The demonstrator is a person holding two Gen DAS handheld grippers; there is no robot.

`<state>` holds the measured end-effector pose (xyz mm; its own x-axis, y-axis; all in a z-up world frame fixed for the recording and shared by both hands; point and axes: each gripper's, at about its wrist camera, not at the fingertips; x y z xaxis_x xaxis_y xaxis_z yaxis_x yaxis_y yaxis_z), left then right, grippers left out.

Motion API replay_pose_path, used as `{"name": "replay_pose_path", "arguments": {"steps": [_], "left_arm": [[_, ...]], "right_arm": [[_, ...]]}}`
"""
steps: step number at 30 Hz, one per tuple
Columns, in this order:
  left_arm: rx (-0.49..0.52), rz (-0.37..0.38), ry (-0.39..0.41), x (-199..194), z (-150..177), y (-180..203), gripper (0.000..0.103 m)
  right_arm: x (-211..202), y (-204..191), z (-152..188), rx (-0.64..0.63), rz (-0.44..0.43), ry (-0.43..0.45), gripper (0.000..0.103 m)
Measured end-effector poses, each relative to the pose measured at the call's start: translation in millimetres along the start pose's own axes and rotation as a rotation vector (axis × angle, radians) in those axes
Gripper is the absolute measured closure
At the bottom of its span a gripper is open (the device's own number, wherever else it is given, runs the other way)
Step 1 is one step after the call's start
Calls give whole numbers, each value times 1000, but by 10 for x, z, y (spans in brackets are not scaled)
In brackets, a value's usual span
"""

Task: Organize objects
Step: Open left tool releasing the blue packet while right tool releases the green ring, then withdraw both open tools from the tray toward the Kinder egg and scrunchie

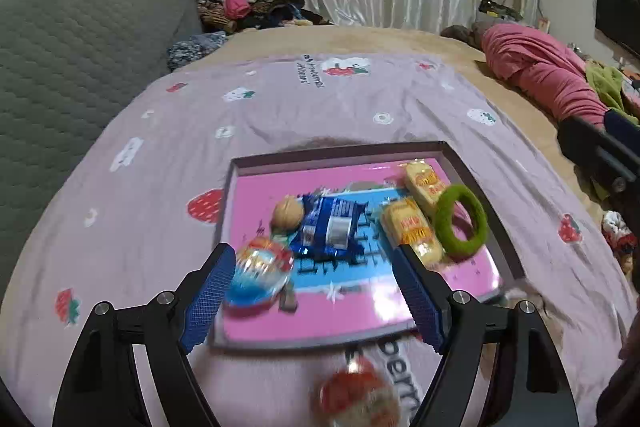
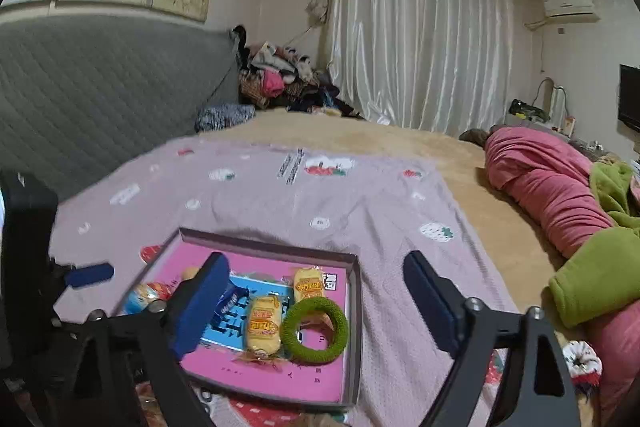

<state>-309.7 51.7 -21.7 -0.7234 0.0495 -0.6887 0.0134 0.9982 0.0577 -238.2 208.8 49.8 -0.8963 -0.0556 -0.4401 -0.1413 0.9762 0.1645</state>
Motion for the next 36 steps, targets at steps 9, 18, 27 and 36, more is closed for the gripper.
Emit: {"name": "replay_pose_path", "arguments": {"steps": [9, 18, 27, 36], "left_arm": [[-41, -30, 14, -638, 138, -160, 21], [-79, -31, 38, -1239, 231, -301, 21], [-74, -28, 69, -1666, 233, -295, 21], [-68, -43, 106, -2031, 275, -310, 21]], "right_arm": [[-462, -94, 71, -37, 19, -83, 11], [-813, -220, 57, -91, 14, -149, 6], [-1102, -268, -27, -97, 10, -175, 6], [-1441, -250, -100, -90, 9, -138, 2]]}}
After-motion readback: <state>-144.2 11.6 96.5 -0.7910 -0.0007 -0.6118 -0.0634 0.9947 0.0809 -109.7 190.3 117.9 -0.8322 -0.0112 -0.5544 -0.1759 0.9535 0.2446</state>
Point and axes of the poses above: each gripper's, at about its wrist camera, not at the fingertips, and x roughly the way its jaws point, y to its right, z to its underside, and after that the axes turned 6 degrees about -x, right-handed
